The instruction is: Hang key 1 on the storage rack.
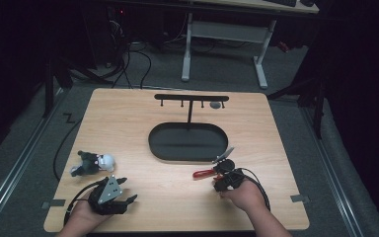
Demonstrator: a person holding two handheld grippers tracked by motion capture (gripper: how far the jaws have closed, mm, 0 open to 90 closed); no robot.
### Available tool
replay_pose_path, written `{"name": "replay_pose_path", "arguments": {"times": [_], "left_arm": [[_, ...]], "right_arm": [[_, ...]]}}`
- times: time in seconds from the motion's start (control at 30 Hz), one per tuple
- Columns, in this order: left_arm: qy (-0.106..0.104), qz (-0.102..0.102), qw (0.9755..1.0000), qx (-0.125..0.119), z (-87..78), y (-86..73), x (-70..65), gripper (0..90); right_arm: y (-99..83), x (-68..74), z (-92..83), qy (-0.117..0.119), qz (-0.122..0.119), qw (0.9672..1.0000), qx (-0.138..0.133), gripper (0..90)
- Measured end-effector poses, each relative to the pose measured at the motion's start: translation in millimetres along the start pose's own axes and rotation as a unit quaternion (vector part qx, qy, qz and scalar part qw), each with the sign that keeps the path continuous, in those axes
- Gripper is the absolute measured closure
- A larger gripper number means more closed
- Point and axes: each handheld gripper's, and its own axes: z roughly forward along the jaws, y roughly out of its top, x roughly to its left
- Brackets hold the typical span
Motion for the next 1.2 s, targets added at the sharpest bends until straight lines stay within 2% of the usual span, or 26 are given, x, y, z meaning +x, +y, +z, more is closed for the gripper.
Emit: {"name": "replay_pose_path", "arguments": {"times": [0.07, 0.17, 0.27, 0.33, 0.43, 0.57, 0.8, 0.9, 1.07, 1.2], "left_arm": [[0.000, 0.001, 1.0000, 0.000, 0.2, 0.1, -0.1, 31.6], [-0.001, 0.002, 1.0000, 0.001, 0.4, 0.2, -0.5, 31.5], [-0.001, 0.002, 1.0000, 0.001, 0.4, 0.1, -0.5, 31.6], [-0.001, 0.002, 1.0000, 0.000, 0.4, 0.1, -0.6, 31.6], [-0.002, 0.003, 1.0000, 0.000, 0.4, 0.1, -0.6, 31.6], [-0.003, 0.003, 1.0000, 0.000, 0.1, 0.2, -0.5, 31.6], [-0.003, 0.002, 1.0000, 0.002, 0.4, 0.0, -0.7, 31.7], [-0.002, 0.001, 1.0000, 0.003, 0.6, -0.1, -0.7, 31.6], [-0.002, 0.002, 1.0000, 0.005, 1.3, -0.4, -1.0, 31.7], [-0.002, 0.002, 1.0000, 0.006, 1.4, -0.4, -0.9, 31.7]], "right_arm": [[-0.4, -0.3, 0.4, 0.000, 0.005, 1.0000, 0.000, 57.0], [0.7, -2.0, 3.5, 0.017, 0.031, 0.9994, 0.000, 45.2], [2.0, 0.3, 7.4, 0.014, 0.036, 0.9993, 0.000, 43.8], [2.9, 2.7, 8.0, -0.003, 0.021, 0.9998, -0.001, 46.9], [3.3, 2.8, 7.4, -0.001, 0.021, 0.9998, -0.002, 54.2], [4.2, 3.5, 7.2, -0.001, -0.011, 0.9999, -0.002, 55.9], [4.6, -0.2, 6.8, 0.013, -0.020, 0.9997, -0.003, 57.0], [5.0, -2.5, -0.4, 0.005, -0.023, 0.9997, -0.005, 57.5], [5.0, -11.4, -26.5, -0.004, -0.025, 0.9994, -0.025, 57.4], [4.8, -18.5, -45.6, 0.000, -0.020, 0.9989, -0.042, 57.6]]}}
